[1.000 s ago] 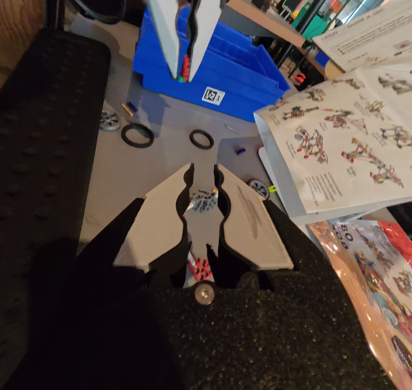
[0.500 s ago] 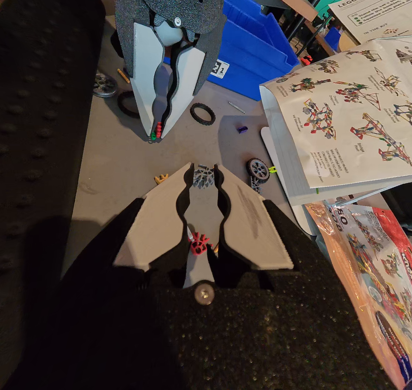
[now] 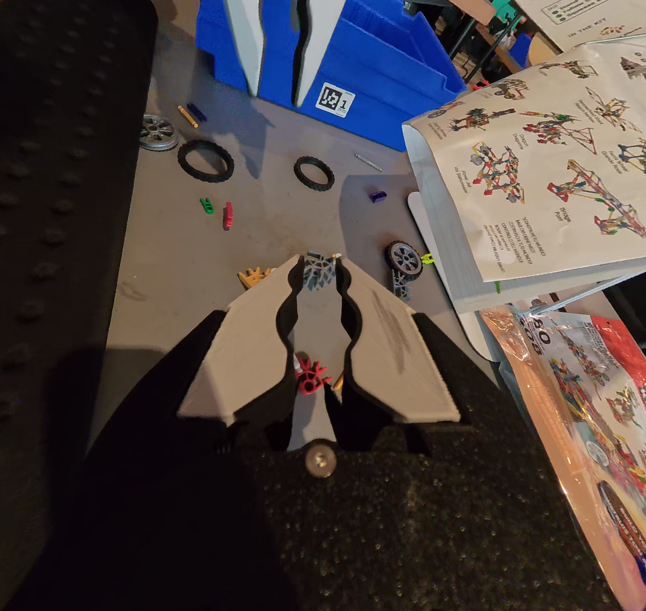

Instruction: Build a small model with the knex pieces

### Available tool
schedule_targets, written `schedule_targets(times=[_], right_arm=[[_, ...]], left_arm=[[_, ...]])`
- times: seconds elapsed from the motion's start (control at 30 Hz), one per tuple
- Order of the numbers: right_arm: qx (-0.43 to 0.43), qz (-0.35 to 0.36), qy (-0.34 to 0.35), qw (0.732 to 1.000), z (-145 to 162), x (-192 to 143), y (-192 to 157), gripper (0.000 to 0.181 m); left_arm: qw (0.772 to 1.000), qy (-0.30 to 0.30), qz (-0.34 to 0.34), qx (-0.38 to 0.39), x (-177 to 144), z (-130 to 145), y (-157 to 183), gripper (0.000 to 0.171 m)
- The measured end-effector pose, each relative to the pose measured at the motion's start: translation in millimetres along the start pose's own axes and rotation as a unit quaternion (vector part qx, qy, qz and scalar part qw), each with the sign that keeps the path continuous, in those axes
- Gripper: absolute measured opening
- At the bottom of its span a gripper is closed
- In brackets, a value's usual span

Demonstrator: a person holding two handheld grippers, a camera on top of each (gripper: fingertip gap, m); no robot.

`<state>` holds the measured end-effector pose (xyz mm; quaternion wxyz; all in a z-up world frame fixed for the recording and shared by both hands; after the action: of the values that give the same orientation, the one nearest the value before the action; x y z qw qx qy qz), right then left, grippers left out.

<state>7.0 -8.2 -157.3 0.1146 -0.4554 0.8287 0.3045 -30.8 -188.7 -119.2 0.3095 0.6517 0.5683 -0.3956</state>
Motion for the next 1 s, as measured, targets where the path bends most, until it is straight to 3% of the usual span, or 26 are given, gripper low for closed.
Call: schedule_targets(times=[0.2, 0.37, 0.53, 0.73, 1.0], right_arm=[[0.002, -0.009, -0.005, 1.000, 2, 4, -3, 0.017], [0.005, -0.017, -0.007, 1.000, 4, 7, -5, 0.017], [0.012, -0.016, -0.006, 1.000, 7, 7, -3, 0.017], [0.024, -0.010, -0.006, 1.000, 11, 6, 2, 0.017], [0.030, 0.005, 0.001, 1.000, 12, 3, 7, 0.017]], left_arm=[[0.999, -0.007, -0.029, -0.020, -35, 27, -6, 0.025], [0.994, -0.002, -0.100, -0.043, -94, 51, -18, 0.025], [0.986, -0.030, -0.141, -0.087, -139, 95, -31, 0.024], [0.983, -0.085, -0.086, -0.138, -132, 153, -38, 0.023], [0.978, -0.152, -0.045, -0.137, -88, 194, -55, 0.027]])
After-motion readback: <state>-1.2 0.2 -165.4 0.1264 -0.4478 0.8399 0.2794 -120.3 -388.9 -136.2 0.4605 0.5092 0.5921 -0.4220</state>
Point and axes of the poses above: each gripper's, where its closed fingertips meet, x out along the fingers, z out of its underside, y = z × x across the jaws, the point moved 6 cm from there along -x, back along the fingers, and after that the axes turned 4 degrees about -y, right-handed, at the moved point
